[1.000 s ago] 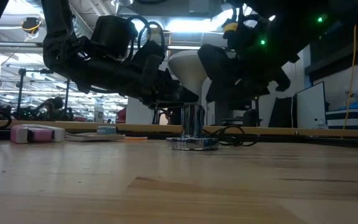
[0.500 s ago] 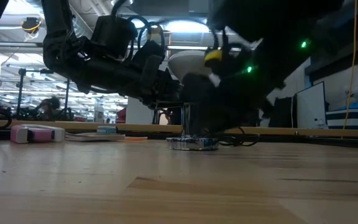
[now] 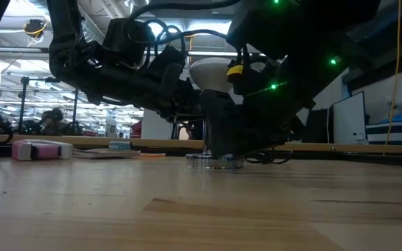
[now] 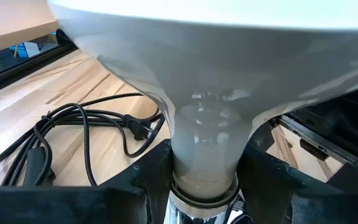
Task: Screw lightbulb
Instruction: Insert the light bulb into the lamp
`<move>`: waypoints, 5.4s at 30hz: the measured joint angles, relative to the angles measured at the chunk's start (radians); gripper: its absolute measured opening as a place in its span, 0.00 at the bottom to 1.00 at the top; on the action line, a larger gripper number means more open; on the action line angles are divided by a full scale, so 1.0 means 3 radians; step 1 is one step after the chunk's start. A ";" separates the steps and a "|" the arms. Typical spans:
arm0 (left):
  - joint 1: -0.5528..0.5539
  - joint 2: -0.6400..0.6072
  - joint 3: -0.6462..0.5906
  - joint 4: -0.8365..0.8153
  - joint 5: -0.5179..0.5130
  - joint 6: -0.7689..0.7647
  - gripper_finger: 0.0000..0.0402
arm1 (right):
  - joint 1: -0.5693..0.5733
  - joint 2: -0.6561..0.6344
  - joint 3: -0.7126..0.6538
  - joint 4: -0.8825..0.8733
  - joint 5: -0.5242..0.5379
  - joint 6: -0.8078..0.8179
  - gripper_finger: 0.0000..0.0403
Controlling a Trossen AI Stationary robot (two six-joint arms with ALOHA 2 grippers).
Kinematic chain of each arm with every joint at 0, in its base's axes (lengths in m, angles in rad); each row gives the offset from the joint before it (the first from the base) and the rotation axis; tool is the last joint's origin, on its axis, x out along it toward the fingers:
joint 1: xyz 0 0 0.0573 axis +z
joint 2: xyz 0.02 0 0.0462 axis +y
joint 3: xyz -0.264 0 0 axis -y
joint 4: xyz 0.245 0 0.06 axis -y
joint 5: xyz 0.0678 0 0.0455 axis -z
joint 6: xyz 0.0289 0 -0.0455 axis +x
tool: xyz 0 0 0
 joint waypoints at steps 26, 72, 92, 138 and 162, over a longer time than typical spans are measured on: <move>0.0001 0.0000 0.0000 -0.0008 0.0011 -0.0003 0.39 | 0.0109 -0.0209 -0.0034 -0.0486 0.0463 0.0380 0.56; -0.0001 0.0000 0.0000 0.0017 0.0011 -0.0004 0.39 | -0.0129 -0.0228 -0.0013 0.0039 -0.0575 -0.0549 0.56; -0.0001 0.0000 0.0000 0.0014 0.0012 -0.0003 0.39 | -0.0104 -0.0223 -0.0025 0.0315 -0.0544 -0.0937 0.56; -0.0011 -0.0001 0.0005 0.0001 -0.0021 -0.0015 0.39 | -0.0084 -0.0011 -0.0015 -0.0425 -0.0068 0.0257 0.56; -0.0022 -0.0001 0.0000 0.0006 0.0042 -0.0020 0.39 | 0.0249 -0.0334 -0.0032 -0.0370 0.0024 -0.0126 0.56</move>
